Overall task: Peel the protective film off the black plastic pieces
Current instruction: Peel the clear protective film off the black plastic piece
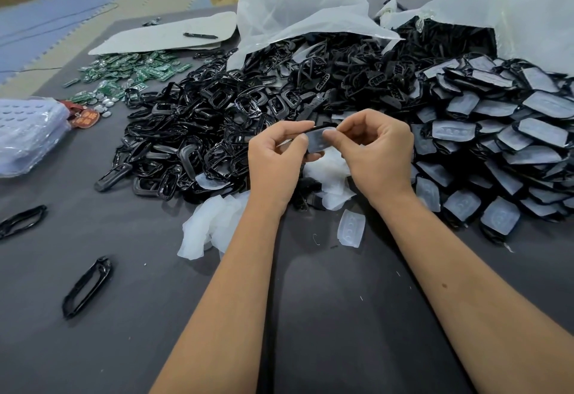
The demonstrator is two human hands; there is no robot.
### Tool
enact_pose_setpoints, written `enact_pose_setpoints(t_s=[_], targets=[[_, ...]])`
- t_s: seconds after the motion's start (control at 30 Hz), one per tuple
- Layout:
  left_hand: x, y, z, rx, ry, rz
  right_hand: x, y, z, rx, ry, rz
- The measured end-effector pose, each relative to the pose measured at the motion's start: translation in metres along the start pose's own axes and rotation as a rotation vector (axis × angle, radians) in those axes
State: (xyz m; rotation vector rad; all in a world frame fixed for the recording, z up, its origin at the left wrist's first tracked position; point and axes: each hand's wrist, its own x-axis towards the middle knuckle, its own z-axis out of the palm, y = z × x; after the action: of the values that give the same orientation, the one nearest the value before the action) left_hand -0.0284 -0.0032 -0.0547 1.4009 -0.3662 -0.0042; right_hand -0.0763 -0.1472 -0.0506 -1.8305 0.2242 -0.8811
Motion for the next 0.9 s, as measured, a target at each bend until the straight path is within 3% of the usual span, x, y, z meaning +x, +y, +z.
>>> enact_pose_setpoints(t_s=[0.67,0.9], targets=[[0.0006,-0.0008,0.0018,-0.003,-0.006,-0.009,-0.0033,-0.0025,0.0032,0.004,-0.005,0.074],[0.0013,0.0000,-0.0005,-0.013,-0.005,-0.003,0.0016,-0.0002,-0.0024,0.324,-0.139,0.318]])
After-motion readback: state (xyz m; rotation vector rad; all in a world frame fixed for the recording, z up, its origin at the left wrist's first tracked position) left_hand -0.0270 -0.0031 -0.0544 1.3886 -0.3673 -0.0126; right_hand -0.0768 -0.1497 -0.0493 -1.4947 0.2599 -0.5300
